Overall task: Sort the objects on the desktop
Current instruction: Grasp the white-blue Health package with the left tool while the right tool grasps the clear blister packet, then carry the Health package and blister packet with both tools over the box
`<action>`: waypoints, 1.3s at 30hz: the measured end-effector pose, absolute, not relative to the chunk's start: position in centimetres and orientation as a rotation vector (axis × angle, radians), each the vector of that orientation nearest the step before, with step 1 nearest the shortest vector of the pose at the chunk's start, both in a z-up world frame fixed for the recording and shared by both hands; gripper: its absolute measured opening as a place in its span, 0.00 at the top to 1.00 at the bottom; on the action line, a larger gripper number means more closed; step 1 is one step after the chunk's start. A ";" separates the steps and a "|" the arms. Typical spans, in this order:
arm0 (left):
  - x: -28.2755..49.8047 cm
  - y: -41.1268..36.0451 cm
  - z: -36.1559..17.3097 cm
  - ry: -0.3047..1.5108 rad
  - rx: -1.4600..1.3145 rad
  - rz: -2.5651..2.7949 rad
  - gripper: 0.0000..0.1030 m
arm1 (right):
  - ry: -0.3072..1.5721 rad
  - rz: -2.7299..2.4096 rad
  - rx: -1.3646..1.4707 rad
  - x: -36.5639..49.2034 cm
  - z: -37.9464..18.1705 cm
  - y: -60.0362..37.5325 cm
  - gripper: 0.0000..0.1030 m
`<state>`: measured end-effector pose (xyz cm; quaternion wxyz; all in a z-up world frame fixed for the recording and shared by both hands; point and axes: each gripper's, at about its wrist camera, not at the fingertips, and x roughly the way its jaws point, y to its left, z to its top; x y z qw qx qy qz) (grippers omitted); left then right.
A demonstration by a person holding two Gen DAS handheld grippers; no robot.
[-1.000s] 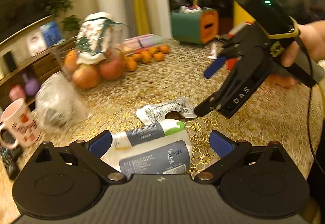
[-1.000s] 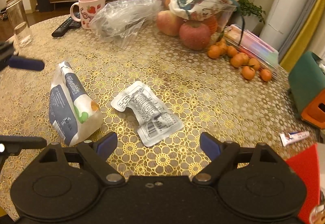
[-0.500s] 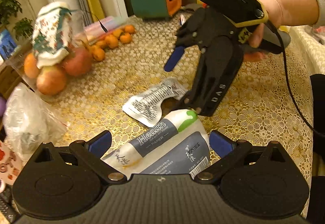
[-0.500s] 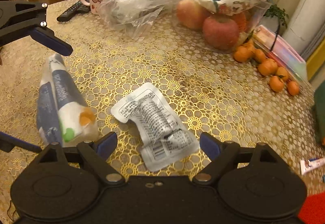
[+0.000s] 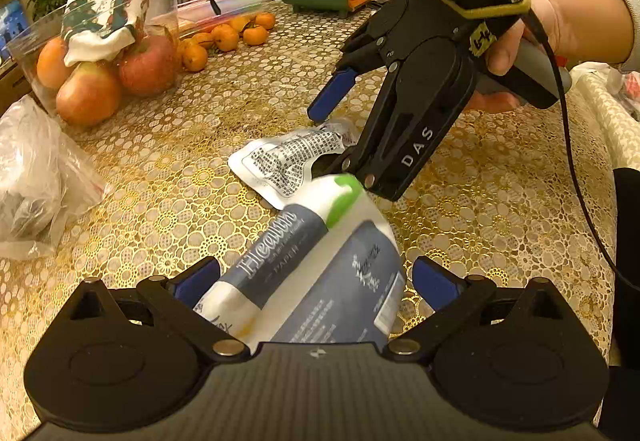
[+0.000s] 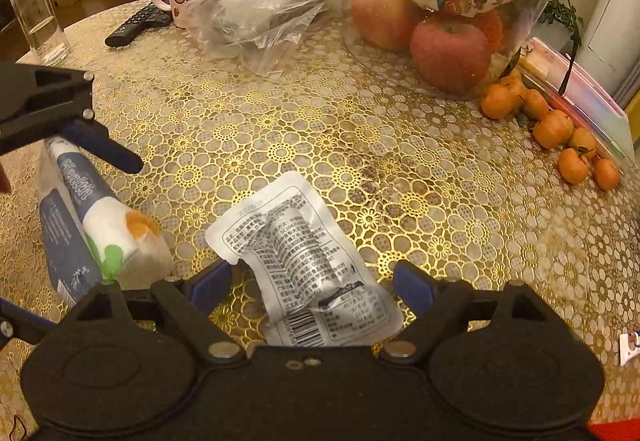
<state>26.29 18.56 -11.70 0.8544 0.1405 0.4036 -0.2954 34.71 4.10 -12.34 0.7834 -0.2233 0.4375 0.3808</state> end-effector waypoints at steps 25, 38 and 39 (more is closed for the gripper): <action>25.0 18.1 -11.9 0.887 0.214 -0.395 0.46 | 0.884 0.762 -0.485 32.2 -9.9 3.7 0.74; 24.7 16.9 -11.2 0.955 0.091 -0.244 0.52 | 0.865 0.701 -0.407 30.8 -7.8 0.1 0.85; 24.6 16.7 -11.0 0.957 0.091 -0.236 0.52 | 0.866 0.698 -0.404 30.6 -7.6 -0.2 0.86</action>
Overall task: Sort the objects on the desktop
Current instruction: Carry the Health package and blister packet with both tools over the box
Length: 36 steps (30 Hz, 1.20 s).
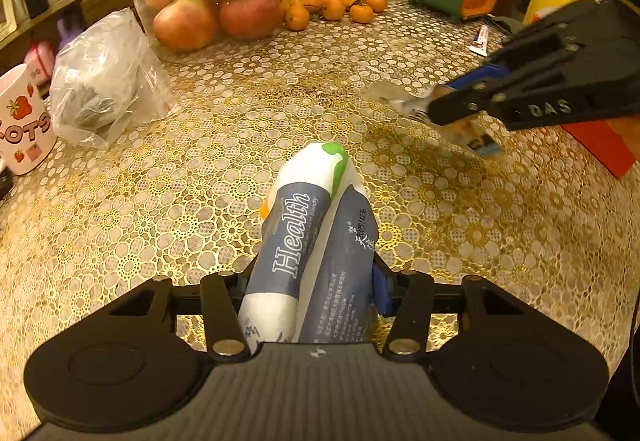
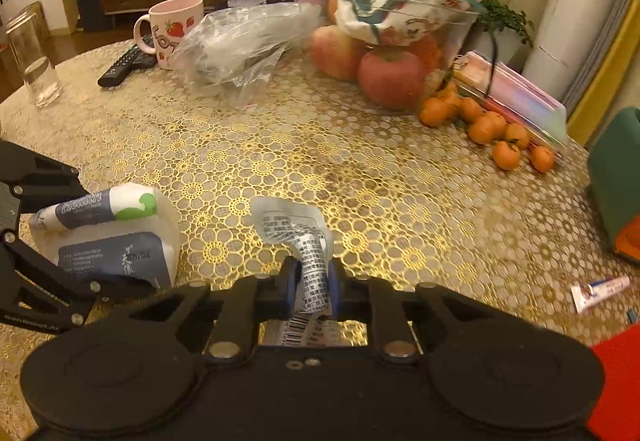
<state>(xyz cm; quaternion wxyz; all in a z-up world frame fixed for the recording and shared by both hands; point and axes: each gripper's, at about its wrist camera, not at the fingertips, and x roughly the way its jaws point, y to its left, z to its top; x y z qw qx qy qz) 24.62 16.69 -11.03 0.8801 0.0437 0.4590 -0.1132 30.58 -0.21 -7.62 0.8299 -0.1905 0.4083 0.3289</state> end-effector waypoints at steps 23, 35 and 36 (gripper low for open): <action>21.1 5.6 -3.4 0.893 0.071 -0.289 0.52 | 0.794 0.637 -0.343 23.6 -1.2 -11.2 0.86; 19.7 -2.7 0.8 0.837 0.043 -0.356 0.52 | 0.726 0.574 -0.256 20.5 2.8 -19.0 0.86; 19.7 -3.4 1.1 0.829 0.050 -0.359 0.52 | 0.720 0.566 -0.243 20.4 3.1 -19.8 0.86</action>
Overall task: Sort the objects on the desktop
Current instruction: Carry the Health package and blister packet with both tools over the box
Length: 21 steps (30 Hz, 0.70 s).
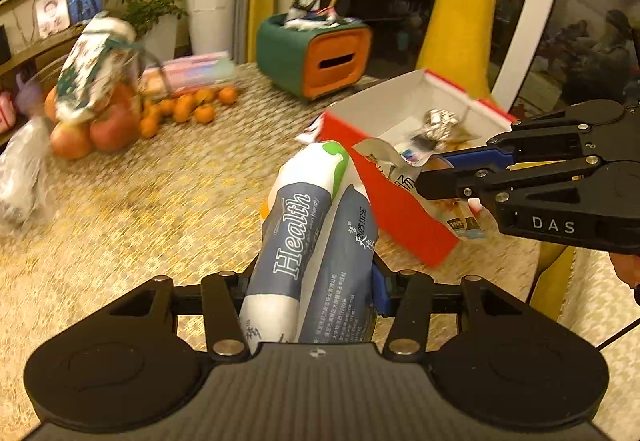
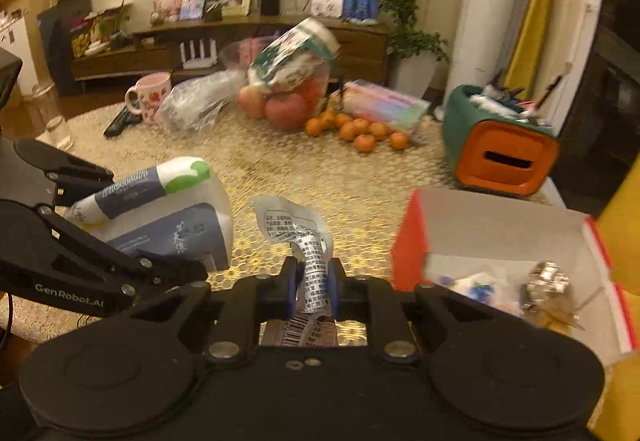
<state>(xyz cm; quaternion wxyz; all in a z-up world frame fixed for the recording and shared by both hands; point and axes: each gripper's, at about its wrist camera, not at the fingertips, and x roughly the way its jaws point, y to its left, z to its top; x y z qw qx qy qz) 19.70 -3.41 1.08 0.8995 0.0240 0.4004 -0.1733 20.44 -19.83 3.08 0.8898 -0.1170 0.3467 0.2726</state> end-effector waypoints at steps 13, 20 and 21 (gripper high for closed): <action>21.3 -12.3 3.2 0.806 0.042 -0.437 0.52 | 0.674 0.428 -0.147 20.8 4.8 -28.4 0.87; 23.8 -17.0 4.0 0.794 0.049 -0.458 0.52 | 0.658 0.342 -0.088 22.7 5.1 -32.3 0.87; 24.3 -17.5 4.0 0.792 0.052 -0.455 0.52 | 0.657 0.332 -0.078 22.9 5.0 -32.8 0.87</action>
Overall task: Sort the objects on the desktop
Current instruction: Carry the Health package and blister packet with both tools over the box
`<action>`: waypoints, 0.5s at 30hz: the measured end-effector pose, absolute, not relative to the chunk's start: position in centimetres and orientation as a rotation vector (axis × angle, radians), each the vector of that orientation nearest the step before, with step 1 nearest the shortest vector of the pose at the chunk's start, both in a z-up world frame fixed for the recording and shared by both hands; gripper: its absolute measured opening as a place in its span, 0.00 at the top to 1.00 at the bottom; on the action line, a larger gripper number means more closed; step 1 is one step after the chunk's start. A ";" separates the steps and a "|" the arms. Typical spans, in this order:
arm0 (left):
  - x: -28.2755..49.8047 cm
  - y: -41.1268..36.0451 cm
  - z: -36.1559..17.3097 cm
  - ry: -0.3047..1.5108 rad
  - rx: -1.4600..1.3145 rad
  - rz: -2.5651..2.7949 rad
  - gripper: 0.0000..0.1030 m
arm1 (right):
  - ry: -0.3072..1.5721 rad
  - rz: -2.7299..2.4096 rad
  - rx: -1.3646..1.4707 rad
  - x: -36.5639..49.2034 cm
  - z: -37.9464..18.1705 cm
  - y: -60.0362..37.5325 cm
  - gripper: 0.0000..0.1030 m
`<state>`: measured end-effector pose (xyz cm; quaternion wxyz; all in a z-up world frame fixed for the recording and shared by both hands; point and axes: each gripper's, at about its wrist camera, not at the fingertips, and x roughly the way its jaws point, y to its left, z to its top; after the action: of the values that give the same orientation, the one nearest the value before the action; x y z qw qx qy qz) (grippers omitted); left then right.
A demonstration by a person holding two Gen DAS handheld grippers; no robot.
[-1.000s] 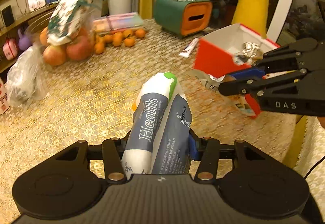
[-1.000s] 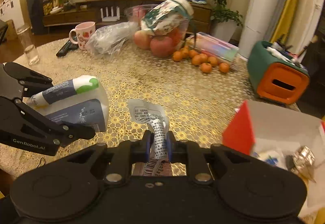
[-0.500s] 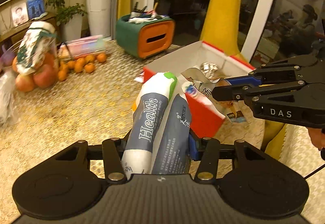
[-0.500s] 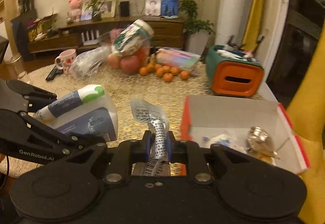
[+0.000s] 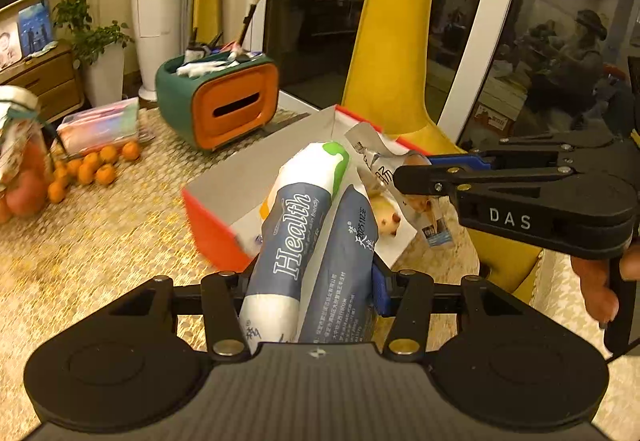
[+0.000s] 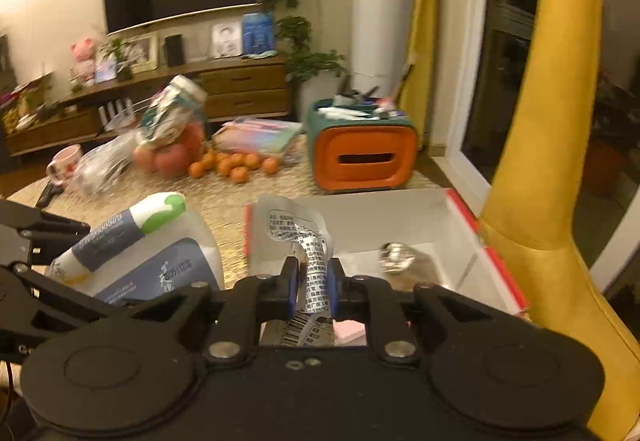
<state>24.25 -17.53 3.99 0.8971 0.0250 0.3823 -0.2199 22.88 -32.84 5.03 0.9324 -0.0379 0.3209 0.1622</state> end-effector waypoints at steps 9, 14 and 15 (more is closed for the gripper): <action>28.6 -21.1 1.8 0.813 0.053 -0.393 0.52 | 0.671 0.252 -0.004 26.2 3.3 -36.6 0.87; 31.2 -22.5 0.3 0.853 0.056 -0.359 0.52 | 0.680 0.238 0.030 27.7 2.2 -37.8 0.87; 31.7 -22.7 0.0 0.871 0.052 -0.366 0.52 | 0.686 0.233 0.032 27.9 1.9 -37.9 0.87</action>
<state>31.69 -22.75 -0.04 0.8901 0.0250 0.4196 -0.1760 27.92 -37.91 1.87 0.9350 0.0156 0.3353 0.1141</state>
